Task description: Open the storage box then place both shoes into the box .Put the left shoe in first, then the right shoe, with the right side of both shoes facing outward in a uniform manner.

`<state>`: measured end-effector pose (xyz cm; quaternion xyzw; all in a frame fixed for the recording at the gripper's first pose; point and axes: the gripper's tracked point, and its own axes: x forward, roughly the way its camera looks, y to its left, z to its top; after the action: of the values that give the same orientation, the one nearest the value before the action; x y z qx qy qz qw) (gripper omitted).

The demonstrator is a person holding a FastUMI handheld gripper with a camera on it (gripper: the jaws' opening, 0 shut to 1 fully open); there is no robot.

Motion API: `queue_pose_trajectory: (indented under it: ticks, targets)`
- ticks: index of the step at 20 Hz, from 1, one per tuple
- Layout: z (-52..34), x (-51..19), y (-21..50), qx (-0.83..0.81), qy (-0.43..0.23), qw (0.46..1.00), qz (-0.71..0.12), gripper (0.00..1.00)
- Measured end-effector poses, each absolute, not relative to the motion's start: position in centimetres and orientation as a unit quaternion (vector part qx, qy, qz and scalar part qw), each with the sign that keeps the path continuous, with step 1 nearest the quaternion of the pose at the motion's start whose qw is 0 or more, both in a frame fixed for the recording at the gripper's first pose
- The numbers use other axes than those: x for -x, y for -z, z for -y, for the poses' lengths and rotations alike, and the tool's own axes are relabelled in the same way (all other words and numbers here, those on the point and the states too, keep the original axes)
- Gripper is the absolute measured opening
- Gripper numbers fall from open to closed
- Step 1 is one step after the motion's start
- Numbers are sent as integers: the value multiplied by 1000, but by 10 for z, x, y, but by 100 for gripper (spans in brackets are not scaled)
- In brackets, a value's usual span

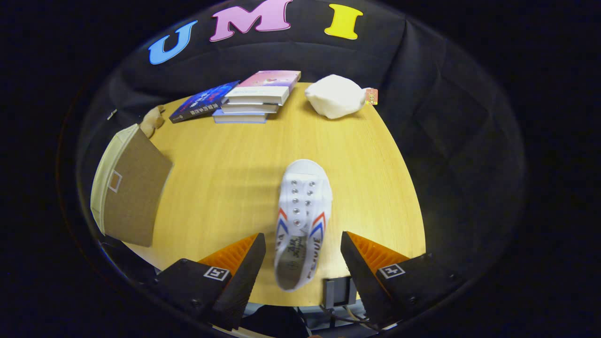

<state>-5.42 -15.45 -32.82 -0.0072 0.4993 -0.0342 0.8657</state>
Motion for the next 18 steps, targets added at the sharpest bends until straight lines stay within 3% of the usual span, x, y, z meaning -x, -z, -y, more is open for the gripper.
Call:
queue_pose_trajectory:
  ticks: [6, 8, 10, 11, 14, 16, 17, 18]
  targets:
    - [177, 52, 377, -43, 24, 840, -541, 96]
    - [168, 43, 383, -62, 12, 839, -540, 85]
    - [159, 44, 388, -73, 2, 832, -550, 66]
    - [159, 40, 386, -71, 5, 836, -544, 43]
    - [161, 38, 388, -90, 16, 835, -542, 36]
    - [162, 39, 386, -110, 25, 832, -544, 13]
    - [161, 38, 386, -116, 29, 830, -545, 7]
    - [159, 39, 382, -120, 31, 829, -545, 7]
